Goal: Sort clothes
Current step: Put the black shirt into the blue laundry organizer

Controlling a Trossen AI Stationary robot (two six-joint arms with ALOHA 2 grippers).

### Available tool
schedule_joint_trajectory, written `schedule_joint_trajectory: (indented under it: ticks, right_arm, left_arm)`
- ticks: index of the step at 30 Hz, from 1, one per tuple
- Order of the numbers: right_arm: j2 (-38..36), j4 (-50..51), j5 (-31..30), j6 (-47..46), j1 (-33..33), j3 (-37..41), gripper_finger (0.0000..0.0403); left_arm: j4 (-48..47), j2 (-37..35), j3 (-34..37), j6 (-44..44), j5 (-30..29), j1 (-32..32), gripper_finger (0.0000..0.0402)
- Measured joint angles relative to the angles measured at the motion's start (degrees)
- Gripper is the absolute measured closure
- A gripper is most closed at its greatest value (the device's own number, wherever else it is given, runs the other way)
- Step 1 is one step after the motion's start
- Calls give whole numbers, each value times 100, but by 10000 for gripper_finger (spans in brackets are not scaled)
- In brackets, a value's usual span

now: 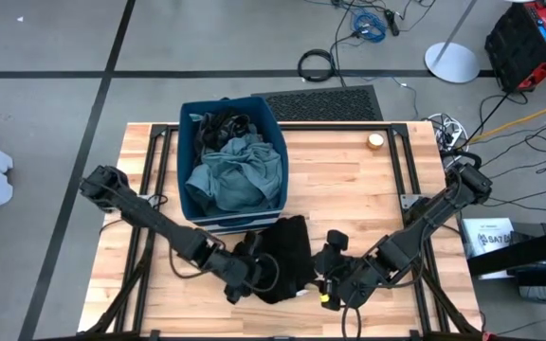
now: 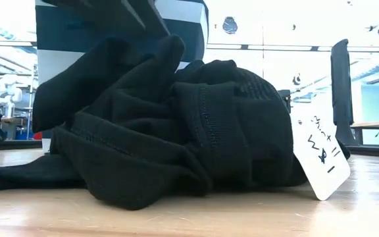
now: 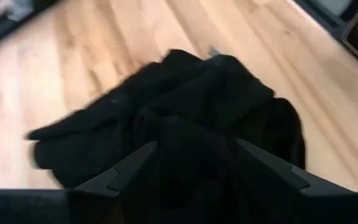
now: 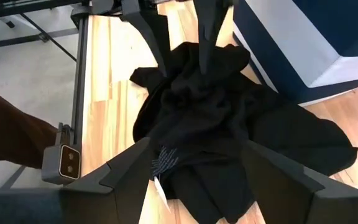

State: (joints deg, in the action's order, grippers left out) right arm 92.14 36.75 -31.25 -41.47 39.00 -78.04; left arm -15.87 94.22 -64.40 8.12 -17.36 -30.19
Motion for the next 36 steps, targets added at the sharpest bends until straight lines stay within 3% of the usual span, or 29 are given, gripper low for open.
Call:
schedule_joint_trajectory:
  ticks: [3, 11, 18, 27, 32, 36]
  right_arm:
    - [0, 8, 2, 2, 0, 0, 165]
    - [0, 200, 4, -89, -2, 0, 165]
    - [0, 245, 5, -136, -4, 0, 165]
    - [0, 256, 19, -138, -5, 0, 165]
    - [0, 254, 29, -140, -7, 0, 165]
    - [0, 252, 75, -140, -7, 0, 165]
  left_arm:
    - [-93, 95, -4, 2, 393, 177, 183]
    - [-247, 642, -9, 273, 631, 432, 183]
    - [-321, 1223, -37, 524, 1500, 490, 183]
    - [-270, 1281, -26, 681, 2509, 614, 183]
    - [-313, 1466, -28, 883, 2487, 622, 183]
    - [-227, 1865, -58, 876, 1852, 484, 183]
